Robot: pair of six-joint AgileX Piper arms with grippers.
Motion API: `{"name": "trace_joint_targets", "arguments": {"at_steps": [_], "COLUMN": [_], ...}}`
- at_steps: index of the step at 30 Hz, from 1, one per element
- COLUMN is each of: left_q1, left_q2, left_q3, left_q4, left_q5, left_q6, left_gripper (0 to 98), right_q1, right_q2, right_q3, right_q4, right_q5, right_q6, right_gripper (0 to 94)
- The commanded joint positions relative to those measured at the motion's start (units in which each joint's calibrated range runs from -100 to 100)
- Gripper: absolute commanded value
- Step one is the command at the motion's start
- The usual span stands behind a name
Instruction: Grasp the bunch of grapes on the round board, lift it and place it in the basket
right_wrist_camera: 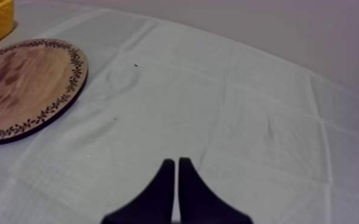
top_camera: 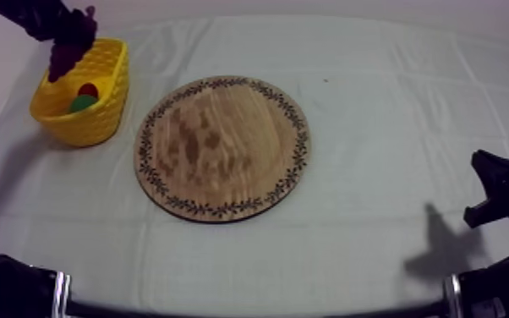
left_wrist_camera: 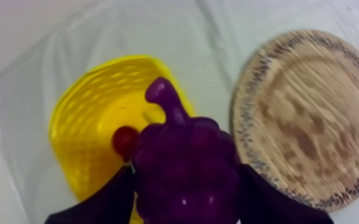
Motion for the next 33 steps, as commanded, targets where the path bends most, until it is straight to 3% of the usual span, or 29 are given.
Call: {"name": "trace_joint_targets", "arguments": {"at_steps": [1, 8, 19, 33], "left_q1": [-1.9, -3.4, -3.8, -4.4], "left_q2": [0.5, 2.4, 9.5, 12.7], "left_q3": [-1.1, 0.9, 5.4, 6.0], "left_q4": [0.09, 0.29, -1.16, -1.98], "left_q5": [-0.2, -4.7, -12.7, -15.6], "left_q6": [0.0, 0.1, 1.5, 0.5], "left_gripper": [28.2, 26.7, 24.5, 25.4], "right_q1": [0.0, 0.0, 0.0, 0.0], "right_q2": [0.0, 0.0, 0.0, 0.0], "right_q3": [0.0, 0.0, 0.0, 0.0], "right_q4": [0.0, 0.0, 0.0, 0.0], "right_q5": [0.0, 0.0, 0.0, 0.0], "right_q6": [0.0, 0.0, 0.0, -0.1], "right_gripper": [0.4, 0.4, 0.4, 0.4]}}
